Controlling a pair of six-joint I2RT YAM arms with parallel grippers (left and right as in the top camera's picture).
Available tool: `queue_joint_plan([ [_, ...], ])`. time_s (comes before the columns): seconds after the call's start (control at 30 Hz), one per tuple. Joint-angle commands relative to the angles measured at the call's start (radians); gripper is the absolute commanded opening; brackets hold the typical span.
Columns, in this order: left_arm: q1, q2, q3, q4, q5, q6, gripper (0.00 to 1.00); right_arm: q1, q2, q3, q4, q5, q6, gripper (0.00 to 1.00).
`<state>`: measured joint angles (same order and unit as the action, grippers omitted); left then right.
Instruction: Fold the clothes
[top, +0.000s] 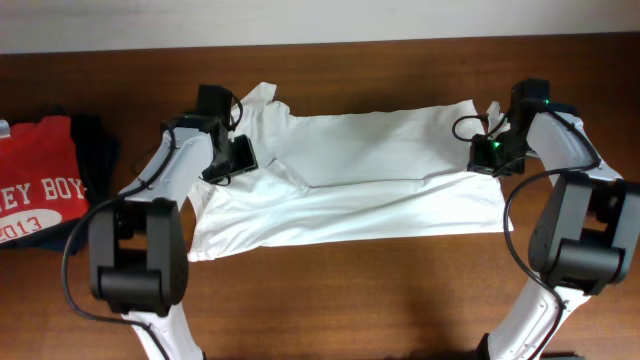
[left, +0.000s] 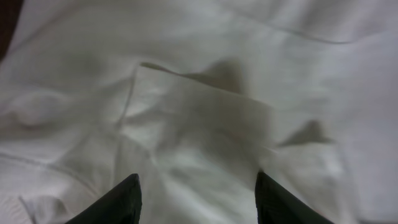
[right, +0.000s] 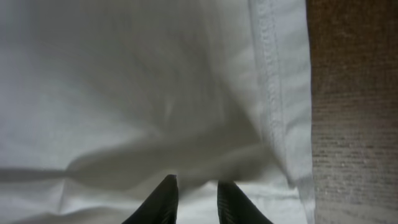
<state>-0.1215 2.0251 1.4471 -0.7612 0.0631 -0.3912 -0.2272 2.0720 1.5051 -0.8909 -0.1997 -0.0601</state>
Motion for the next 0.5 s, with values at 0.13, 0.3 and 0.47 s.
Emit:
queue_joint_plan([
  [0.13, 0.084, 0.066, -0.006, -0.021, -0.071, -0.049, 0.58, 0.002, 0.084, -0.018, -0.045, 0.138, 0.043, 0.33],
  [0.3, 0.130, 0.068, -0.006, -0.035, -0.071, -0.050, 0.58, -0.019, 0.084, -0.019, -0.095, 0.228, 0.103, 0.38],
  [0.47, 0.137, 0.067, -0.005, -0.074, -0.068, -0.050, 0.58, -0.029, 0.083, -0.018, -0.118, 0.227, 0.102, 0.45],
])
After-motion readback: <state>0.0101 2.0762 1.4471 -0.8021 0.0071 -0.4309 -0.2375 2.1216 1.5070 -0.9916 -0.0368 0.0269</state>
